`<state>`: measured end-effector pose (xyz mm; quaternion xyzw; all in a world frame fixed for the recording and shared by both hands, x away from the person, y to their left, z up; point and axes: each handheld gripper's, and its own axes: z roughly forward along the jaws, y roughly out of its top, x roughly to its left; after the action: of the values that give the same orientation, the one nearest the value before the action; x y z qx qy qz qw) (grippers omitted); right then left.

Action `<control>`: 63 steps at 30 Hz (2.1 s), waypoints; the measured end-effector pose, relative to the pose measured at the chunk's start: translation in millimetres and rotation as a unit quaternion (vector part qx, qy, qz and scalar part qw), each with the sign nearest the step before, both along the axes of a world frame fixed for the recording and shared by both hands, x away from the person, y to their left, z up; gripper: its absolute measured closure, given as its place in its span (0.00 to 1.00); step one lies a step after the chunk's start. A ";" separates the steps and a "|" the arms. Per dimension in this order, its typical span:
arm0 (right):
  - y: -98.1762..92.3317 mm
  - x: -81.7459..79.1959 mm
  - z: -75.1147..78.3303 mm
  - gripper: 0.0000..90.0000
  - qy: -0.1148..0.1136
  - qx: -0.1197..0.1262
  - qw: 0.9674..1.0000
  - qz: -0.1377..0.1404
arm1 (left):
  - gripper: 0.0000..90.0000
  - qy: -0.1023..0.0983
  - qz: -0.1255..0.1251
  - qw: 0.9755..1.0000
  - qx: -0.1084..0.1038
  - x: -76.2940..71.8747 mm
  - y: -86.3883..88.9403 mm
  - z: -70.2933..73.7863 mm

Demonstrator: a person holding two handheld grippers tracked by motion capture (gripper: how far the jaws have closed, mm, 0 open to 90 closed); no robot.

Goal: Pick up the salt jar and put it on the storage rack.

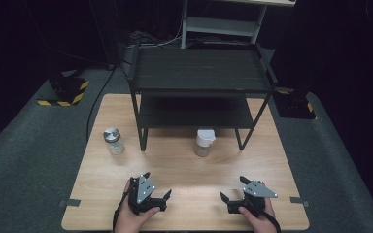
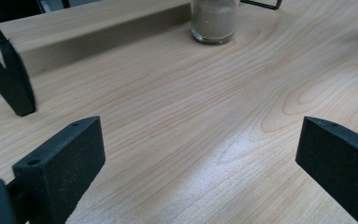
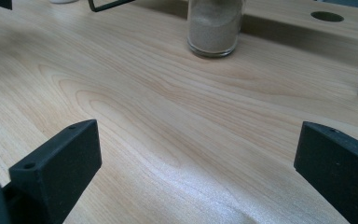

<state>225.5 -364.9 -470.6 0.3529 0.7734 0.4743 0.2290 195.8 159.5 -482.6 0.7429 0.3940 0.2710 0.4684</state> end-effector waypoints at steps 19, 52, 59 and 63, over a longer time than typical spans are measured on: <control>-0.6 0.7 -0.4 0.00 -0.001 0.002 1.000 0.005 | 0.02 -0.024 0.041 0.998 -0.032 -6.1 31.5 -0.1; 1.1 -1.0 -0.6 0.00 -0.004 -0.001 1.000 0.002 | 0.00 -0.067 0.153 0.985 -0.034 35.0 100.9 9.0; 1.0 0.3 -0.4 0.00 -0.003 -0.001 1.000 0.003 | 0.00 -0.068 0.164 0.983 -0.037 56.8 100.8 11.7; 1.2 0.7 -0.6 0.00 -0.004 0.000 1.000 0.003 | 0.01 -0.063 0.171 0.982 -0.039 68.7 100.4 10.0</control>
<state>226.2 -363.6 -471.3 0.3484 0.7739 0.4760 0.2304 264.5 259.9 -472.7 0.6268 0.4954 0.3778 0.4679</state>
